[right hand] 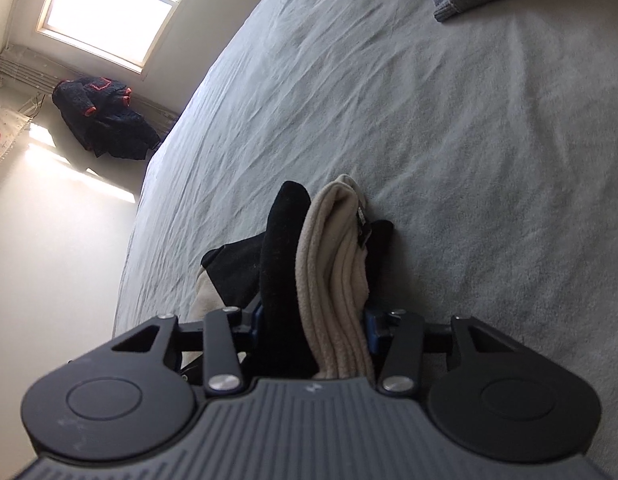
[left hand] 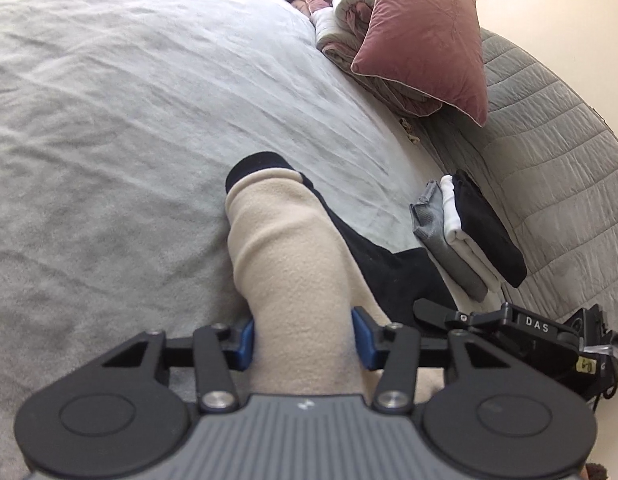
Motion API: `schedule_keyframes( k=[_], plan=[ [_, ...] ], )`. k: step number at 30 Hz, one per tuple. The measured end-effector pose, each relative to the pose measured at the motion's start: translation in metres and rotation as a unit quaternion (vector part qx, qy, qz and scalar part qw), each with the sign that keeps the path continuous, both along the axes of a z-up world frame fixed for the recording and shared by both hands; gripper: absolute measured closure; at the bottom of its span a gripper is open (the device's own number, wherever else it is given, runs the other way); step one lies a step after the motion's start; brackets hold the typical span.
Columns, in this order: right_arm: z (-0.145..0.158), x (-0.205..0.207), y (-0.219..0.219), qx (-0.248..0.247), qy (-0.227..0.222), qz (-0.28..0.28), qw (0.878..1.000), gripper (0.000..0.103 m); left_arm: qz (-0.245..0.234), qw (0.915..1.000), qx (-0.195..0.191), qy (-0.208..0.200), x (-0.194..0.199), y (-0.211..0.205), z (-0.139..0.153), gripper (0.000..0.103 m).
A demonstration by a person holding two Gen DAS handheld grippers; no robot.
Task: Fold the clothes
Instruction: 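Grasp the folded beige bundle with both grippers and lift it, then carry the bundle with both grippers onto the folded clothes stack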
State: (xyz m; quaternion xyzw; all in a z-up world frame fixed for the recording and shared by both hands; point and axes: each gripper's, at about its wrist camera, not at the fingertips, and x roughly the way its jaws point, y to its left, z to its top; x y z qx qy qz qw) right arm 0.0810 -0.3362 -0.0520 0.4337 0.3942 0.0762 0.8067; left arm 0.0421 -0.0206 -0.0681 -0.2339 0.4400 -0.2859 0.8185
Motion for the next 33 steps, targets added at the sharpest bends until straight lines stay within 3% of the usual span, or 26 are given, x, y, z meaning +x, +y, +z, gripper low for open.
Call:
schedule_keyframes(
  k=[6,10,17,24,28,33],
  plan=[
    [0.015,-0.002,-0.013,0.013,-0.021,-0.014,1.000,0.056,-0.016,0.9994,0.017,-0.025,0.007,-0.011,0.026,0.059],
    [0.038,-0.003,-0.033,-0.006,-0.050,-0.029,0.998,0.056,-0.028,0.9992,0.007,-0.029,0.027,-0.039,0.046,0.059],
    [0.078,0.000,-0.096,-0.021,-0.089,-0.080,0.993,0.056,-0.069,0.9955,-0.012,-0.064,0.064,-0.121,0.090,0.059],
    [0.115,0.006,-0.168,-0.059,-0.130,-0.142,0.980,0.056,-0.124,0.9863,-0.034,-0.103,0.098,-0.217,0.121,0.059],
    [0.124,0.006,-0.203,-0.089,-0.155,-0.179,0.967,0.056,-0.154,0.9788,-0.047,-0.126,0.116,-0.270,0.132,0.059],
    [0.115,0.007,-0.245,-0.111,-0.164,-0.212,0.957,0.056,-0.185,0.9713,-0.052,-0.141,0.136,-0.328,0.131,0.059]
  ],
)
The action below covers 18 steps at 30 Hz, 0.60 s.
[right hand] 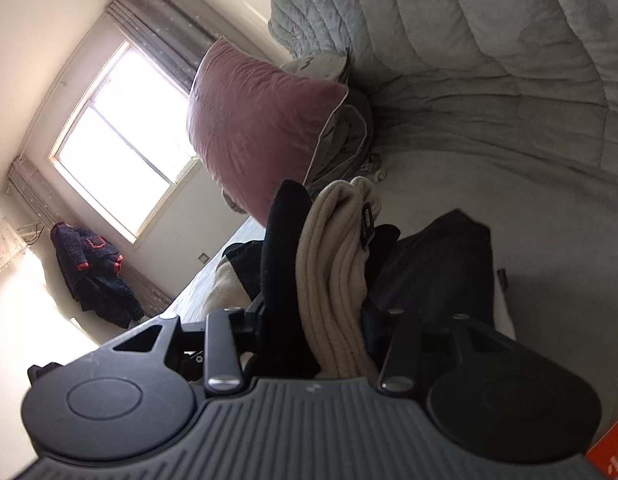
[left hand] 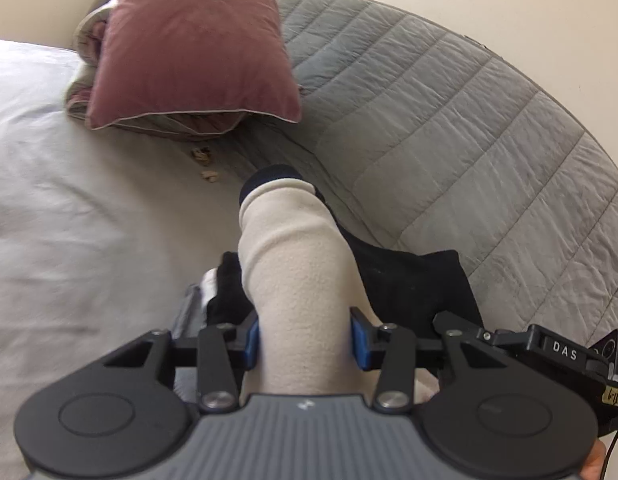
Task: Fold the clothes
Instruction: 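Carry the bundle with both grippers onto the folded clothes stack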
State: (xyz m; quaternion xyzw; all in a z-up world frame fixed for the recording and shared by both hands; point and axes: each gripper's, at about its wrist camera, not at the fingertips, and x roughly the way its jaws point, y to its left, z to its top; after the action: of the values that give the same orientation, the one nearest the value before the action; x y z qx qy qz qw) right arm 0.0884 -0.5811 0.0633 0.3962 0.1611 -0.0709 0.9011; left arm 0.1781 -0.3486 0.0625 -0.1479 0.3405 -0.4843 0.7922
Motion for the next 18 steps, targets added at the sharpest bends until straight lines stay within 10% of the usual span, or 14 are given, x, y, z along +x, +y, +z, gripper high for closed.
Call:
schedule_keyframes(
  k=[11,16,18],
  plan=[
    [-0.053,0.014,-0.055,-0.005,0.027,-0.024,0.999,0.045,0.041,0.9934,0.076,-0.076,0.004,-0.062,-0.045,0.034],
    [-0.021,-0.003,-0.049,-0.113,0.005,-0.054,0.992,0.041,0.087,0.9795,0.065,-0.169,-0.009,-0.050,-0.015,0.041],
    [-0.008,-0.007,-0.042,-0.157,-0.015,-0.061,0.986,0.041,0.070,0.9814,0.052,-0.171,-0.008,-0.049,-0.007,0.060]
  ],
)
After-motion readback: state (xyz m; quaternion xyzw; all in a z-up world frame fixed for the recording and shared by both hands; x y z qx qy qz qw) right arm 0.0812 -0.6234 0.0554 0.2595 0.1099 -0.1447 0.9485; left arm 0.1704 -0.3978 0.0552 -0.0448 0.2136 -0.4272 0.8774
